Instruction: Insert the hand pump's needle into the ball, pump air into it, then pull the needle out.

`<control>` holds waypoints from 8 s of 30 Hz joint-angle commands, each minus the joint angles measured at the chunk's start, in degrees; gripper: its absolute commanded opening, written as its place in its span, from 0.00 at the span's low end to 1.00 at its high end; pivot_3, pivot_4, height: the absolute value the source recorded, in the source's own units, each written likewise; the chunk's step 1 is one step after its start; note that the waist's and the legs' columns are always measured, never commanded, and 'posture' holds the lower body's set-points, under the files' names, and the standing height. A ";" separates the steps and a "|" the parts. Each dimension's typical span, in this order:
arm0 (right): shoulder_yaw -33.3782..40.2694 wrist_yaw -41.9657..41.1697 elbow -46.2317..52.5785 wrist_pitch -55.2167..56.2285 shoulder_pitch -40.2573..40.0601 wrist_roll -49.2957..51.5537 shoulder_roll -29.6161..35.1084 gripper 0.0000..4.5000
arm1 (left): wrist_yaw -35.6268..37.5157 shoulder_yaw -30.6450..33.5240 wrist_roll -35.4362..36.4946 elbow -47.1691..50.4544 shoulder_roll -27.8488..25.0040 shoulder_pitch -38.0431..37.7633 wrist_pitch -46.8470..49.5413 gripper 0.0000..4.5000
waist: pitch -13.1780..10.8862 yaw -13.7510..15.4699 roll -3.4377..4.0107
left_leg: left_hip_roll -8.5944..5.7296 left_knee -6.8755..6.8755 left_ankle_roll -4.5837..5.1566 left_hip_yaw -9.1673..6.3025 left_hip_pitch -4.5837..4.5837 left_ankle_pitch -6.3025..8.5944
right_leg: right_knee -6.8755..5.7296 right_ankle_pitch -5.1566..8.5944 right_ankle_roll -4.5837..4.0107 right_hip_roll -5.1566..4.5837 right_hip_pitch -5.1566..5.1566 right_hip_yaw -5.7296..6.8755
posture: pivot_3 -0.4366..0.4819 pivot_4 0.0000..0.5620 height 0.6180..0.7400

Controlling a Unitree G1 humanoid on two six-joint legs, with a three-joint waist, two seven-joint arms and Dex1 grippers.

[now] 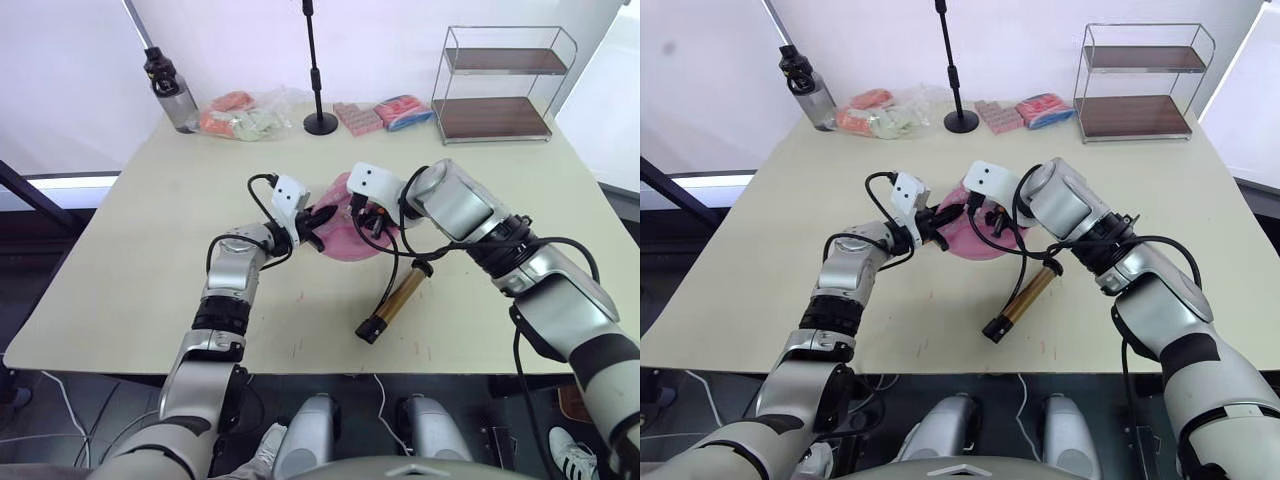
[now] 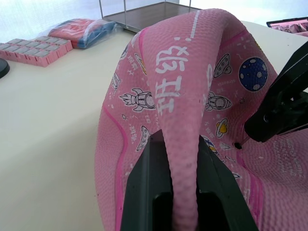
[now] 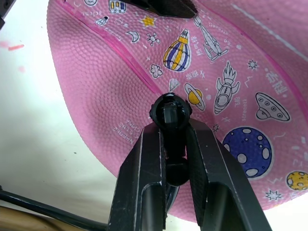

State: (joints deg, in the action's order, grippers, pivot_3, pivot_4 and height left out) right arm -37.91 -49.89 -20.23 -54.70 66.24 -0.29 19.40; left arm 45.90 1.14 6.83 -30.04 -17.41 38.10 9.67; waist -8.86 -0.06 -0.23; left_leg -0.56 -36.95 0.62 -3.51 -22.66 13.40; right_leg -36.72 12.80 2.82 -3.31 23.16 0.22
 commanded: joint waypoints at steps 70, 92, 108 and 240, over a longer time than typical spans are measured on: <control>16.66 6.34 -7.62 8.53 -12.50 -12.80 -10.38 0.02 | -1.27 -2.41 0.10 -5.78 1.17 -2.08 3.40 0.00 | 1.66 -1.49 0.77 | -0.39 0.25 -0.19 -1.27 0.88 0.12 | 0.04 0.26 -0.10 -0.11 -0.81 0.16 | 0.48 0.27 1.00; 24.15 9.73 15.79 9.44 -22.73 -3.86 -2.64 0.98 | -0.86 -2.78 -0.63 -6.84 1.46 -1.76 2.49 0.00 | 0.79 0.07 0.51 | -1.16 0.59 -0.02 -1.65 0.47 0.01 | 0.14 0.59 0.44 -0.77 -0.57 0.53 | 0.48 0.27 1.00; 40.29 8.56 39.25 19.98 -45.69 13.19 0.80 0.98 | 1.01 -4.53 -2.08 -12.18 1.23 1.93 -1.11 0.00 | 0.55 1.23 0.38 | -1.19 0.58 -0.01 -1.89 -0.01 0.00 | 0.42 0.58 0.45 -0.78 -0.44 0.88 | 0.48 0.27 1.00; 67.35 -28.92 19.89 57.77 -80.37 40.62 20.91 1.00 | 7.00 8.15 22.59 48.17 -21.04 -42.74 15.54 0.99 | -1.44 0.87 -0.31 | -0.56 0.09 0.04 -0.66 -0.04 0.02 | -0.14 0.44 -0.20 -0.63 0.05 -0.08 | 0.48 0.27 1.00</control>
State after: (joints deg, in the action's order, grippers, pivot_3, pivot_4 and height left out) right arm 28.97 -78.57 -2.65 3.64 -13.99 38.75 40.06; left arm 54.76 10.32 28.80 14.43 -38.53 -5.33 23.42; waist -10.29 0.81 -0.54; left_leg -1.12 -36.89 0.65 -4.17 -22.70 13.42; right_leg -36.87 13.23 2.63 -3.94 23.19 0.13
